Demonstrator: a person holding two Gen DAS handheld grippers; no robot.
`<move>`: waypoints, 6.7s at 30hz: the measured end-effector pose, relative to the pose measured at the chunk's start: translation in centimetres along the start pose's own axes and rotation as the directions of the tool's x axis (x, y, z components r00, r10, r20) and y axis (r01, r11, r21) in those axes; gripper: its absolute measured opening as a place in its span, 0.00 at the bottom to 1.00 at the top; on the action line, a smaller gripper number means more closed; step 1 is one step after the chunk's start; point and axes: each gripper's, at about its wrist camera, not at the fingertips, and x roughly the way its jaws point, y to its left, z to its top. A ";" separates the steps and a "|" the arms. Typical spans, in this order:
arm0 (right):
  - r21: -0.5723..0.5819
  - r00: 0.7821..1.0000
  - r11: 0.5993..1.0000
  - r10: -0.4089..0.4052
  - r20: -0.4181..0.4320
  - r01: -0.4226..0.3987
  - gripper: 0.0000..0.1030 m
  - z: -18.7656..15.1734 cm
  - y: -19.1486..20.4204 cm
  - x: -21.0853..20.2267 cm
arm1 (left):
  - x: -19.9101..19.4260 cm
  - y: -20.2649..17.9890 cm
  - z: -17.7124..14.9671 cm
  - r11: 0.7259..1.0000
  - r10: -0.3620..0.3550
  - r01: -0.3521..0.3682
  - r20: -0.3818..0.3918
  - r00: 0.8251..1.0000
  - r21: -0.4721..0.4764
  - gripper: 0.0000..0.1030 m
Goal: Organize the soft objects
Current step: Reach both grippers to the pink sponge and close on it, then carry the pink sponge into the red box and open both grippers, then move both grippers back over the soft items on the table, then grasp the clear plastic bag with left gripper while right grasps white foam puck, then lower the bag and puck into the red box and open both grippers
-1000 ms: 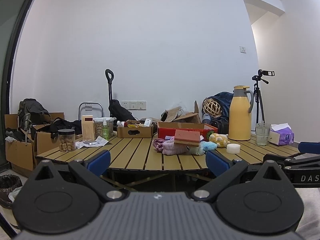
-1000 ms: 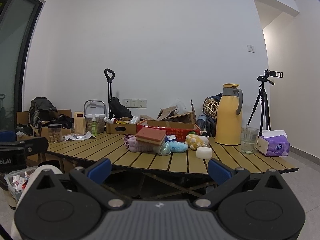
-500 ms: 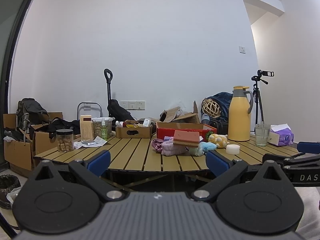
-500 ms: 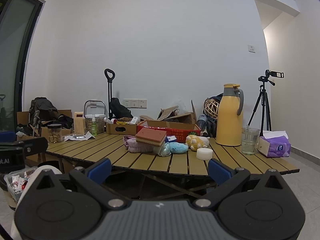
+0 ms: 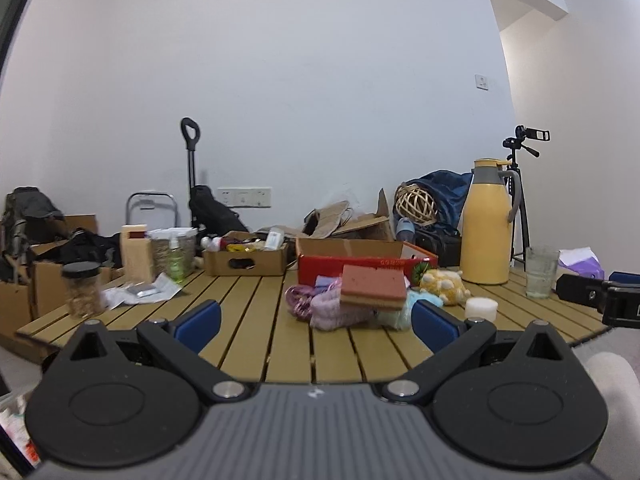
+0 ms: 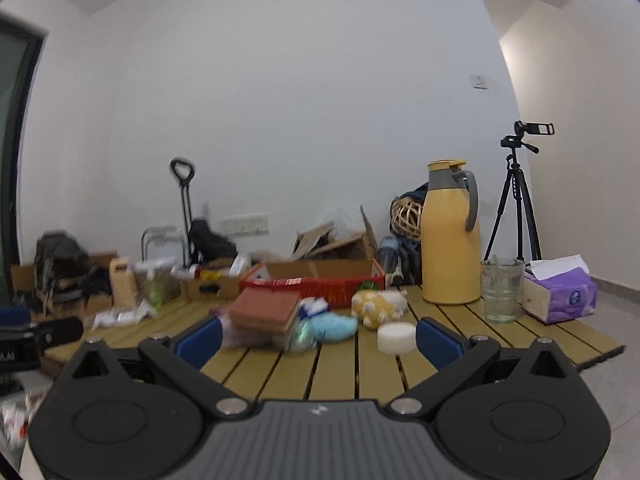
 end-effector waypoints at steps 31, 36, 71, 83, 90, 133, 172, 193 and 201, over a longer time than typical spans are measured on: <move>0.293 0.908 0.915 0.348 -0.232 -0.276 0.30 0.1 -0.7 31.5 | 30.7 3.1 1.9 0.895 -0.404 0.338 -0.206 0.891 -0.292 0.33; 0.271 0.898 0.914 0.368 -0.242 -0.302 0.30 6.5 -0.7 37.2 | 37.4 4.5 8.5 0.889 -0.399 0.323 -0.201 0.895 -0.325 0.33; 0.153 0.794 0.985 0.159 -0.587 -0.084 0.55 6.6 -4.6 68.5 | 64.2 3.8 7.3 0.988 -0.150 0.152 -0.526 0.837 -0.040 0.51; 0.067 0.869 0.990 0.142 -0.475 -0.125 0.66 18.2 -4.3 51.5 | 46.1 5.1 17.4 0.986 -0.168 0.162 -0.350 0.922 -0.047 0.77; 0.026 0.890 0.977 0.203 -0.408 -0.211 0.82 18.4 -3.9 36.3 | 29.5 4.4 15.7 0.985 -0.172 0.174 -0.204 0.964 -0.012 0.89; -0.150 0.970 0.980 0.096 -0.222 -0.131 0.97 0.6 0.1 -3.0 | -2.6 1.5 -0.5 0.989 -0.144 0.145 -0.110 0.983 -0.004 1.00; 0.016 0.862 0.999 0.032 -0.506 -0.028 0.51 -2.6 -11.2 30.7 | 33.5 -4.3 -3.2 0.958 -0.247 0.136 -0.483 0.840 -0.254 0.23; 0.030 0.858 0.976 0.205 -0.471 -0.217 0.50 10.5 -7.9 46.7 | 50.3 -1.2 12.5 0.894 -0.428 0.301 -0.431 0.794 -0.332 0.22; 0.138 0.770 0.990 0.072 -0.634 0.020 0.52 8.1 -9.2 66.5 | 68.9 -3.0 8.8 0.913 -0.355 0.150 -0.561 0.748 -0.379 0.28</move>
